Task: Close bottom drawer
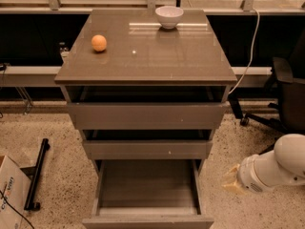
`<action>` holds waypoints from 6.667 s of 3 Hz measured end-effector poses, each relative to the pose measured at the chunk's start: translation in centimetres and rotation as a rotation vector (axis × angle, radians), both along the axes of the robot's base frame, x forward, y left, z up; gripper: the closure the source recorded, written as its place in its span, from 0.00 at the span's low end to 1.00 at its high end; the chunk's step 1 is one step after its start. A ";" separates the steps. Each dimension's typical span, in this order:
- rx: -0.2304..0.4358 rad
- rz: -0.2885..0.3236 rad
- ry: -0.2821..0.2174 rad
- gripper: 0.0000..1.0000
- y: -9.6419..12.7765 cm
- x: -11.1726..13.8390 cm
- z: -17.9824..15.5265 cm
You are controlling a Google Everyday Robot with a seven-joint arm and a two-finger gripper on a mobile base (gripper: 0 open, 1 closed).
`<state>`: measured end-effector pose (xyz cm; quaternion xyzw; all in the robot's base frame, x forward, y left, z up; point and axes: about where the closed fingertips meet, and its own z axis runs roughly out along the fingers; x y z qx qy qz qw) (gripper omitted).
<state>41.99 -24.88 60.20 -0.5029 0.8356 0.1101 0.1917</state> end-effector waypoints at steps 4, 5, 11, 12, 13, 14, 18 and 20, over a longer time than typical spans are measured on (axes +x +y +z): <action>0.128 0.015 0.103 1.00 2.3 -2.1 -14.9; 0.185 -0.019 0.141 1.00 2.4 -2.8 -19.2; 0.292 -0.084 0.236 1.00 4.9 -3.6 -36.1; 0.325 -0.097 0.256 1.00 5.8 -2.7 -39.1; 0.356 -0.096 0.266 1.00 7.0 -1.4 -41.1; 0.381 -0.092 0.230 1.00 7.7 1.9 -41.1; 0.385 -0.091 0.084 1.00 11.0 7.8 -42.5; 0.410 -0.087 0.005 0.74 12.5 12.8 -43.2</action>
Offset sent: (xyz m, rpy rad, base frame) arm -0.0020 0.0192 -0.0982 0.0421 0.0343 -0.0003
